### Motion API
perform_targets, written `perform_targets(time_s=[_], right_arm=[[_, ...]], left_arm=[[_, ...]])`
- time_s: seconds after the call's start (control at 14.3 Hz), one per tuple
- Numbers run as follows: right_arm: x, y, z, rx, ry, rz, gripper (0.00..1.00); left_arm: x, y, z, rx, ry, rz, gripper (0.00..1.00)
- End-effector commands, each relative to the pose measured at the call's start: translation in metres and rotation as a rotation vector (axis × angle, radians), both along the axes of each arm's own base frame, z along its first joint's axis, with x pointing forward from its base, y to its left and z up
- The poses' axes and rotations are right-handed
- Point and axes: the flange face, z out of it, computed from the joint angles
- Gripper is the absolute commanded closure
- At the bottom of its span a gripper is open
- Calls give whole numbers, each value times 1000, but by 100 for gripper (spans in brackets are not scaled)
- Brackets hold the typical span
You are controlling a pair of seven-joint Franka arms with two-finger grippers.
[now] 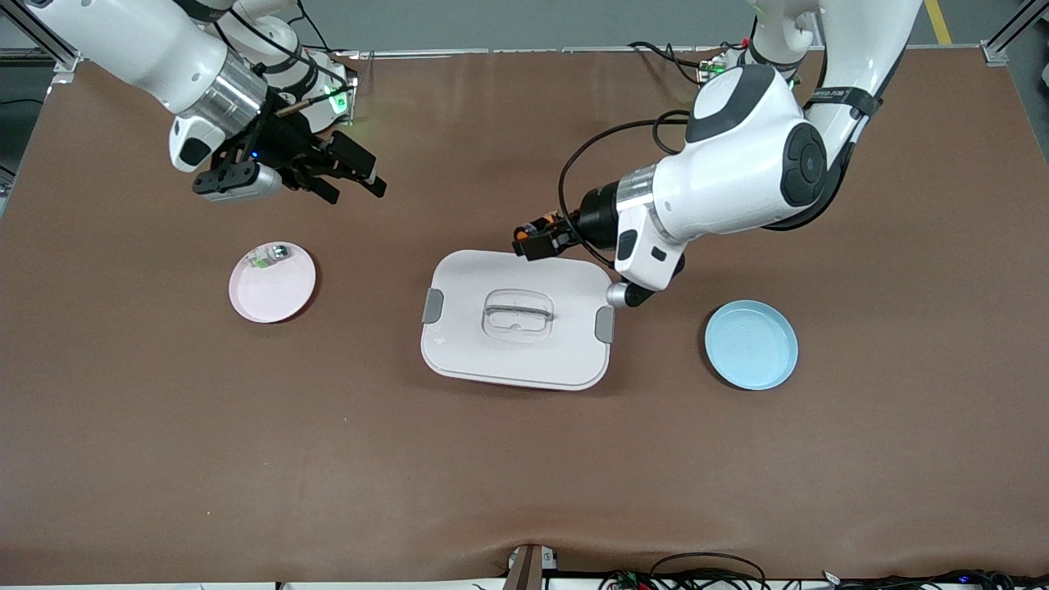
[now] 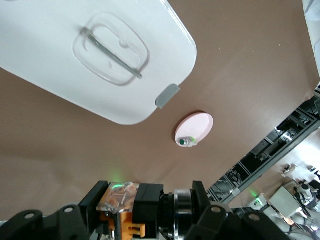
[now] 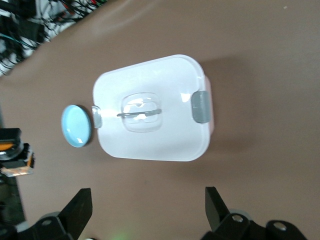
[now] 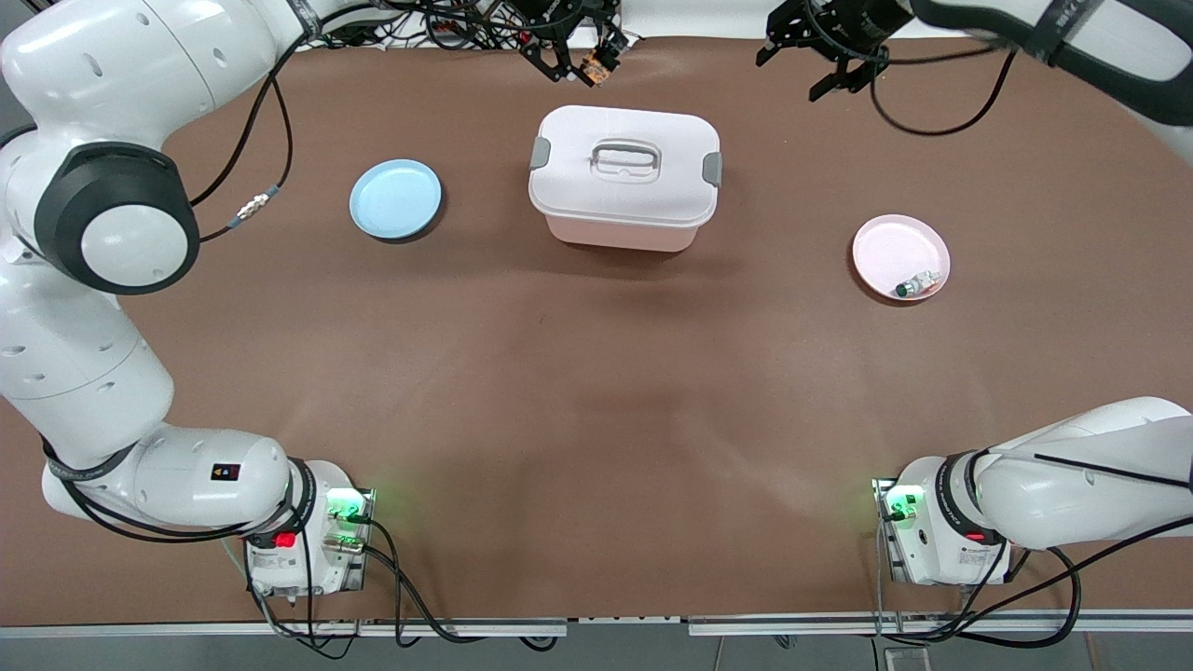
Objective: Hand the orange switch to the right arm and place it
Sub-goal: 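Carry the switch over the box toward the right gripper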
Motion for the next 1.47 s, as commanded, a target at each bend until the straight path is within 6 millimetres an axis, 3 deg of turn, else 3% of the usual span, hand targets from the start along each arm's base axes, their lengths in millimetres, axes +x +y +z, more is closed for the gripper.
perform_targets(time_s=[0.0,0.21,0.56,0.77,0.91,1.12,1.4], right_arm=[[-27,15,-13,126,-28,-77,0],[-37,38,-14,262,-41,-173,0],[-51,67,-5,336,13,-306,0],[-54,73,-10,323,22,-298,0],[-56,84,-21,300,34,-289,0],[-51,85,-29,180,-52,-220,0],[-46,89,-33,172,-35,-242,0]], left_arm=[[-7,-18,6,-59,50,-4,100],[-14,-29,1,-61,92,3,100],[-25,-61,-10,-90,114,54,100],[-37,-86,-18,-97,125,87,100],[-38,-88,-20,-93,128,84,100],[-48,-98,-20,-84,148,84,100],[-52,-102,-23,-71,198,118,100]])
